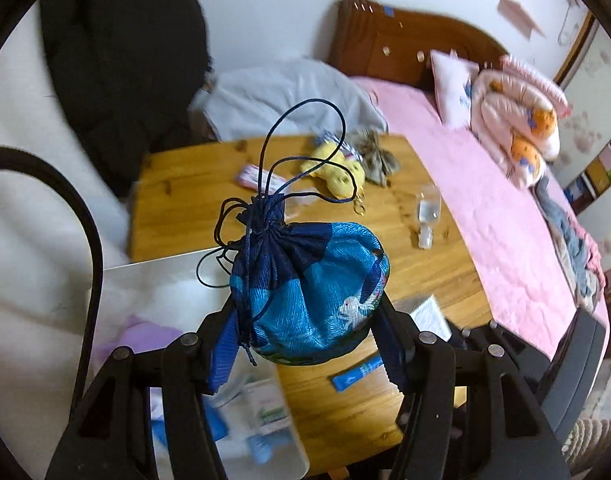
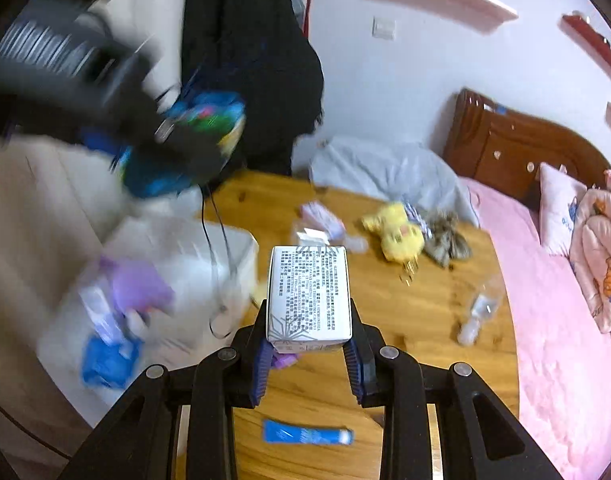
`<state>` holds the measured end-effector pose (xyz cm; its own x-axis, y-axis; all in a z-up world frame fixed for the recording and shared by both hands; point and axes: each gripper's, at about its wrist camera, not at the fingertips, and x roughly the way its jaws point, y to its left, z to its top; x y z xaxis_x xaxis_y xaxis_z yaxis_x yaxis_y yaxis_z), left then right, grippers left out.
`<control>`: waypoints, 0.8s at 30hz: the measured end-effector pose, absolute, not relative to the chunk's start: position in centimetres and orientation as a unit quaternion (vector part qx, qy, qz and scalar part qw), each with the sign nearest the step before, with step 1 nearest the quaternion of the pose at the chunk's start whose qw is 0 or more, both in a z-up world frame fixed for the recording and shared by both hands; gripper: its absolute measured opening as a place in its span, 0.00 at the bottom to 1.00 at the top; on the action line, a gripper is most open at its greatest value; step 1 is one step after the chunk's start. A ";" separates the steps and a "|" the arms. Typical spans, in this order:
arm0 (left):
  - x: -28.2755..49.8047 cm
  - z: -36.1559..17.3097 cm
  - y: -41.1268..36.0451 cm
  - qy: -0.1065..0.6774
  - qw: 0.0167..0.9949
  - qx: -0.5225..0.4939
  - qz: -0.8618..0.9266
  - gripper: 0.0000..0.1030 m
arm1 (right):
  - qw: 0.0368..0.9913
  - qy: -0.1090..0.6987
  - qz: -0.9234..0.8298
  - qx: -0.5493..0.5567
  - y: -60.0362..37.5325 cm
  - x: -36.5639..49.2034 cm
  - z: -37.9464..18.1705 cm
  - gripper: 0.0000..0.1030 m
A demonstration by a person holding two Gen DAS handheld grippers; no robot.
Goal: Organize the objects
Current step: 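Carry the small box and blue pouch over the tray with both tools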
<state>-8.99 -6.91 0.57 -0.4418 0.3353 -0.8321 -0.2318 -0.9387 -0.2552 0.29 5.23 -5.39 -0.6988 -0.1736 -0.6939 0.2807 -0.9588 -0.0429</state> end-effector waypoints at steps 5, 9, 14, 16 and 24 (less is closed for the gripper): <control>-8.4 0.0 -11.4 -0.069 0.149 -0.482 0.861 0.61 | 0.146 0.068 -0.924 0.348 2.2 0.4 -2.0 0.31; -7.1 -0.8 -14.7 -0.069 0.121 -0.477 0.868 0.61 | 0.149 0.075 -0.923 0.346 -1.4 -0.2 -0.7 0.31; -7.0 -2.9 -17.9 -0.071 0.096 -0.488 0.865 0.62 | 0.153 0.055 -0.916 0.367 -4.1 -2.2 -0.1 0.31; -7.1 -3.4 -18.7 -0.072 0.088 -0.490 0.864 0.62 | 0.151 0.047 -0.913 0.377 -5.0 -3.1 -0.3 0.31; -8.4 -5.7 -20.6 -0.083 0.075 -0.498 0.860 0.62 | 0.130 0.027 -0.895 0.427 -7.0 -6.1 -2.7 0.31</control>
<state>-8.43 -20.61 -5.70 -0.4919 0.2121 -0.8444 -0.0470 -0.9749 -0.2175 -6.06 -6.96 -2.74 -0.6017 -0.2103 -0.7706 0.2556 -0.9647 0.0636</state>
